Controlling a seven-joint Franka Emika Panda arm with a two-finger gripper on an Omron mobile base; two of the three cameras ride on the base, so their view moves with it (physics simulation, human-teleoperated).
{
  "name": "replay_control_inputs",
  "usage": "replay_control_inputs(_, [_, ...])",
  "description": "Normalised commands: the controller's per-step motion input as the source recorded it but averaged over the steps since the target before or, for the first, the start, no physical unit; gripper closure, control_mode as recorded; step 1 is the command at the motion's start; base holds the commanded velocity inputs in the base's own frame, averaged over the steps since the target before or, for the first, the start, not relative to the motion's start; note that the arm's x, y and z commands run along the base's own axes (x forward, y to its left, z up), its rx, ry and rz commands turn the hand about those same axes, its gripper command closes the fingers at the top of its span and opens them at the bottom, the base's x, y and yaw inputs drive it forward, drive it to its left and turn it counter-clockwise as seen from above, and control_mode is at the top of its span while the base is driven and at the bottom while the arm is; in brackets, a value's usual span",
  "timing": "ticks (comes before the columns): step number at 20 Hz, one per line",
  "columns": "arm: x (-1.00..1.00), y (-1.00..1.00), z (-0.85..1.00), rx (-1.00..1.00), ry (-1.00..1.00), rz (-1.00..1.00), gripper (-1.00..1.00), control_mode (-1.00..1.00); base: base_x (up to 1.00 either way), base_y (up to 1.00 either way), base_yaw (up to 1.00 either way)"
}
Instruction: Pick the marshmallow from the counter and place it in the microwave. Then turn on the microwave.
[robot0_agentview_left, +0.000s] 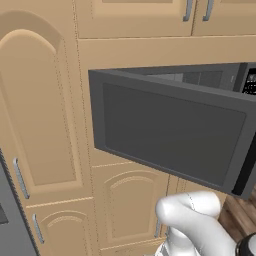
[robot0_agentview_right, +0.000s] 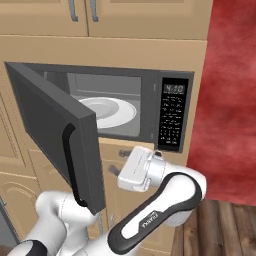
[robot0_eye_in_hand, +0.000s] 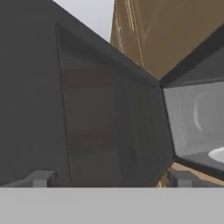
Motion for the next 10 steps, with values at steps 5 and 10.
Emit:
replay_control_inputs(5, [-0.15,0.37,0.00,-0.02,-0.13,0.03,-1.00,-1.00,0.00,0.00,0.00])
replay_control_inputs(10, [-0.20,0.37,0.00,-0.02,-0.14,0.00,-1.00,-1.00,0.00,0.00,0.00])
